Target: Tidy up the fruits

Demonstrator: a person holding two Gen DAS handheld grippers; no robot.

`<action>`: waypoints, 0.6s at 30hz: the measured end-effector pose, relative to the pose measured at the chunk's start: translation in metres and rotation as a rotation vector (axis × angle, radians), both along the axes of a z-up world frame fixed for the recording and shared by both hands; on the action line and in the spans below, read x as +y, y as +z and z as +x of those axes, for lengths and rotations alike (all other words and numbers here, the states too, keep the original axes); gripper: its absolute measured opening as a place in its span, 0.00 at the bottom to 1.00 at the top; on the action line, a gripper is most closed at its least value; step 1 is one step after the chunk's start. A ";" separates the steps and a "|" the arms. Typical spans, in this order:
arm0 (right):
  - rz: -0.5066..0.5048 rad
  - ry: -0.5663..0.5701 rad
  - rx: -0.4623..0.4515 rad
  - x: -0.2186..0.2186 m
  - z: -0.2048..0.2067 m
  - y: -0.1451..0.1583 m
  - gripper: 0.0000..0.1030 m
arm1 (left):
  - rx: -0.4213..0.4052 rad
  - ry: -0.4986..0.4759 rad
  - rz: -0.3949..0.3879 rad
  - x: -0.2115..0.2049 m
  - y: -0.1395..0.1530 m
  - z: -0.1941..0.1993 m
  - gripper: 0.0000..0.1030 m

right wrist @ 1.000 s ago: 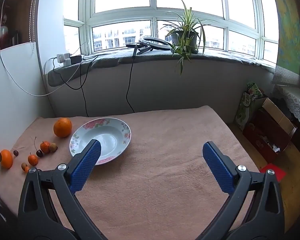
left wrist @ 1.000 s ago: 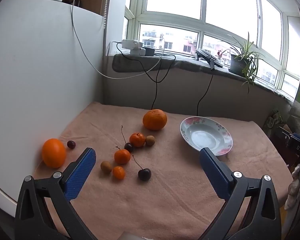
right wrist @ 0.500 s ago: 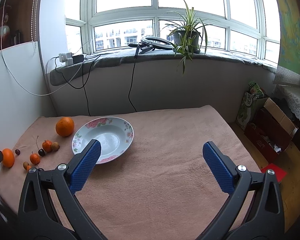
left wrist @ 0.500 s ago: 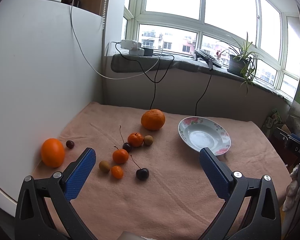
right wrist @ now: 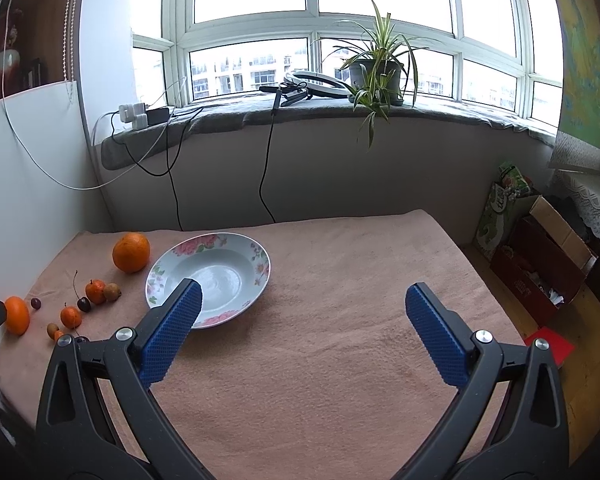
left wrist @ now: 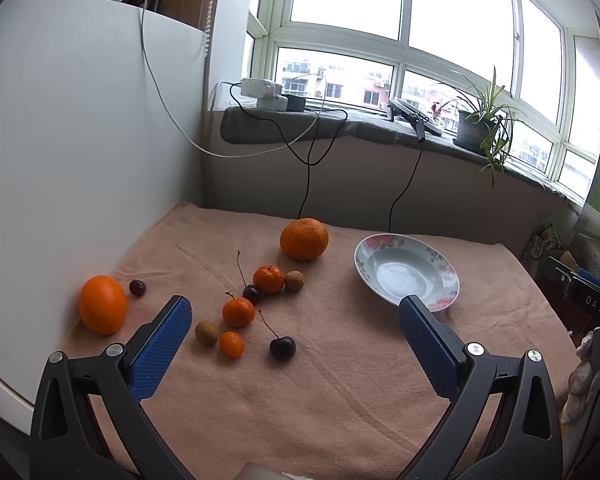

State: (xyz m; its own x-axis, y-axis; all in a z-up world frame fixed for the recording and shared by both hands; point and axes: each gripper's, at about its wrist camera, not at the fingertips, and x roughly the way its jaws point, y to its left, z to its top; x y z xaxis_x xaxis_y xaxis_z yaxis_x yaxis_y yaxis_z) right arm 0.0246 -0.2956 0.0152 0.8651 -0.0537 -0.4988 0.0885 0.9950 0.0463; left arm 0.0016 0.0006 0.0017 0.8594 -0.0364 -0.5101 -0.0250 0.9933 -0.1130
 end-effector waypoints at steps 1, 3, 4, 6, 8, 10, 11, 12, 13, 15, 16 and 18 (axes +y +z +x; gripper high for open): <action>0.001 0.001 0.000 0.000 0.000 0.000 1.00 | 0.000 0.000 0.000 0.000 0.000 0.000 0.99; 0.001 0.002 -0.001 0.001 0.000 0.000 1.00 | 0.000 0.000 -0.001 0.000 0.000 0.000 0.99; 0.000 0.002 -0.002 0.001 0.000 0.000 1.00 | 0.000 0.000 -0.002 0.000 0.000 0.000 0.99; 0.000 0.002 -0.002 0.001 0.000 0.000 1.00 | 0.001 0.000 -0.002 0.001 0.000 0.000 0.99; 0.002 0.000 0.000 0.001 0.000 0.000 1.00 | 0.004 -0.002 -0.007 0.002 0.000 0.000 0.99; 0.007 0.000 0.005 0.001 0.001 -0.001 1.00 | 0.006 -0.003 -0.012 0.002 -0.001 0.000 0.99; 0.009 0.000 0.010 0.001 0.001 -0.002 1.00 | 0.007 -0.004 -0.012 0.003 -0.001 0.000 0.99; 0.010 0.000 0.014 0.001 0.002 -0.002 1.00 | 0.008 -0.003 -0.011 0.003 -0.001 0.000 0.99; 0.012 0.000 0.015 0.001 0.002 -0.002 1.00 | 0.008 -0.002 -0.009 0.003 -0.001 0.000 0.99; 0.013 0.001 0.016 0.001 0.002 -0.002 1.00 | 0.008 0.000 -0.009 0.003 -0.001 -0.001 0.99; 0.012 0.002 0.015 0.001 0.002 -0.002 1.00 | 0.007 0.001 -0.009 0.004 -0.001 -0.001 0.99; 0.010 0.002 0.011 0.001 0.002 -0.002 1.00 | 0.007 0.002 -0.009 0.004 -0.001 -0.001 0.99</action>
